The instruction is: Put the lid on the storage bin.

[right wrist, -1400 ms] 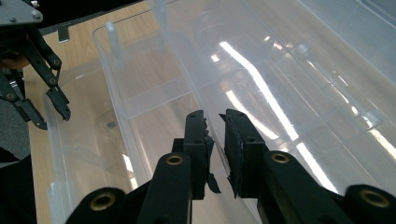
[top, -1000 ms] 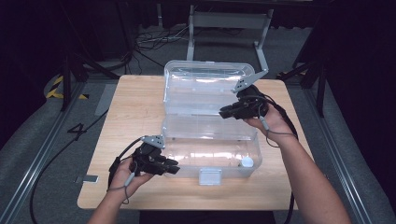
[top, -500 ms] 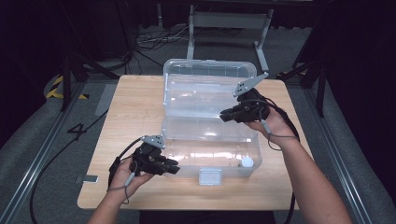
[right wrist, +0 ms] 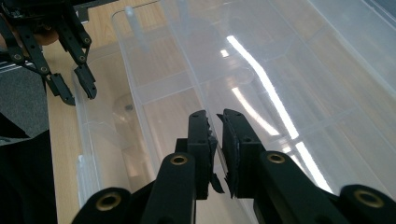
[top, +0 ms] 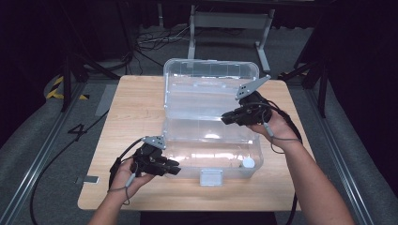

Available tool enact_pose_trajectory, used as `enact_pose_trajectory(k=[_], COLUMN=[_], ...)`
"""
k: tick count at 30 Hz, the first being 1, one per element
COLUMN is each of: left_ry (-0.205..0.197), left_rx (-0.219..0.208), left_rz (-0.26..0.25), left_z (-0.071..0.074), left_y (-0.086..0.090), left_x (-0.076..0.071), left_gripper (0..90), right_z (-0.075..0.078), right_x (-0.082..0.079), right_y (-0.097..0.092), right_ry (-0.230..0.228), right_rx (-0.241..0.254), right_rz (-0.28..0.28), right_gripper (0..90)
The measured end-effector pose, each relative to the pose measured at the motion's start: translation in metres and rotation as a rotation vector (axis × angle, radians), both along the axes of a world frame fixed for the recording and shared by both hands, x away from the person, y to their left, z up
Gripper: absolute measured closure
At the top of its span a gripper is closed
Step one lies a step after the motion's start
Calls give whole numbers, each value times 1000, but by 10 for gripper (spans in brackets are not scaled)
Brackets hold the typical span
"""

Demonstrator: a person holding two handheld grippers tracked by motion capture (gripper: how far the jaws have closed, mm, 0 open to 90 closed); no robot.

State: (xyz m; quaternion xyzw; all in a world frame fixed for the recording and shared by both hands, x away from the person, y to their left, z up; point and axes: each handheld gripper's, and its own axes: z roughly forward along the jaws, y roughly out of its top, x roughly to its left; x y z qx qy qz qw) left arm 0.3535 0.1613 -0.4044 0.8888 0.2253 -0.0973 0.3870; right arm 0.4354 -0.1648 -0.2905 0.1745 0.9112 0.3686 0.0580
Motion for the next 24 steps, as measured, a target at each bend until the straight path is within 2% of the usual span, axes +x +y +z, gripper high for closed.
enact_pose_trajectory(k=[24], left_ry=[1], left_rx=[-2], left_rz=[1], left_z=[0], left_y=[0], left_x=[0], left_gripper=[715], right_z=[-2], right_x=[-13], right_y=[-1], right_ry=[-2], right_rx=[-9], right_rz=[27], right_gripper=[825])
